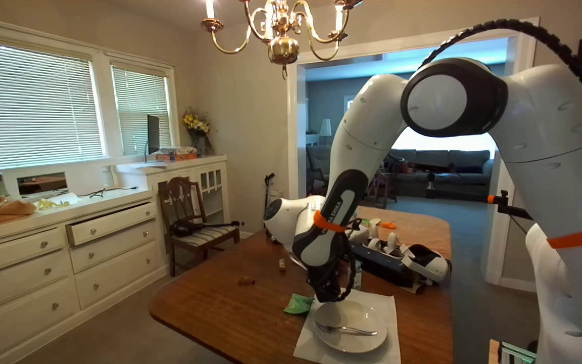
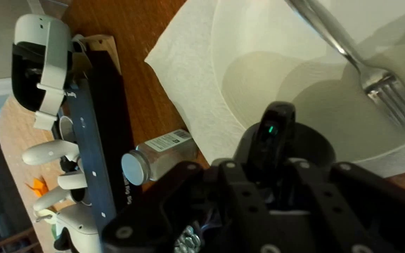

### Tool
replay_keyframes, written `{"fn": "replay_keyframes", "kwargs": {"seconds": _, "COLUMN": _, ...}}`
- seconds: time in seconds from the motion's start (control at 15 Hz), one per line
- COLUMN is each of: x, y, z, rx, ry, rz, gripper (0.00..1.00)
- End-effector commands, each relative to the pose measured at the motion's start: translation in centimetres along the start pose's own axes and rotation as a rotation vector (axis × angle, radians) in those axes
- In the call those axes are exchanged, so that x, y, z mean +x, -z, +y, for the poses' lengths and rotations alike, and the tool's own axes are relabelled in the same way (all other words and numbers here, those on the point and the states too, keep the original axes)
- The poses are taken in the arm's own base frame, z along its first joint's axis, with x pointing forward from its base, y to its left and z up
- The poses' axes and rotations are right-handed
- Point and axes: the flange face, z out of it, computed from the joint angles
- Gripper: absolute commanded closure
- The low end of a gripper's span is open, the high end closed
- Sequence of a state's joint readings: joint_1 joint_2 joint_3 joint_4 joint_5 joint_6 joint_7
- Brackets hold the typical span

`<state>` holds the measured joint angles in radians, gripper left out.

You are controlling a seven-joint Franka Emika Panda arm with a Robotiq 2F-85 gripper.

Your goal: Put the fork inside the mug on the plate

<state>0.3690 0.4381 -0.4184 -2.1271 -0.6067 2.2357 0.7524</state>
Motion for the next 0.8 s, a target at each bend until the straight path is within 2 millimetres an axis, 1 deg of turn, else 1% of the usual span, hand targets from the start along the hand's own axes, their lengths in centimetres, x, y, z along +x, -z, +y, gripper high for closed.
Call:
{"fn": "replay_keyframes", "kwargs": {"seconds": 0.0, "x": -0.9, "y": 0.7, "z": 1.6, "rx": -0.047, "ry": -0.055, "rz": -0.040, "gripper": 0.97}}
{"fn": "replay_keyframes", "kwargs": {"seconds": 0.47, "x": -1.2, "y": 0.2, "z": 2.8, "rx": -0.065, "ry": -0.146, "rz": -0.084, "gripper": 0.97}}
{"fn": "replay_keyframes", "kwargs": {"seconds": 0.73, "x": -0.9, "y": 0.2, "z": 3.5, "rx": 0.013, "ry": -0.212, "rz": -0.085, "gripper": 0.97}}
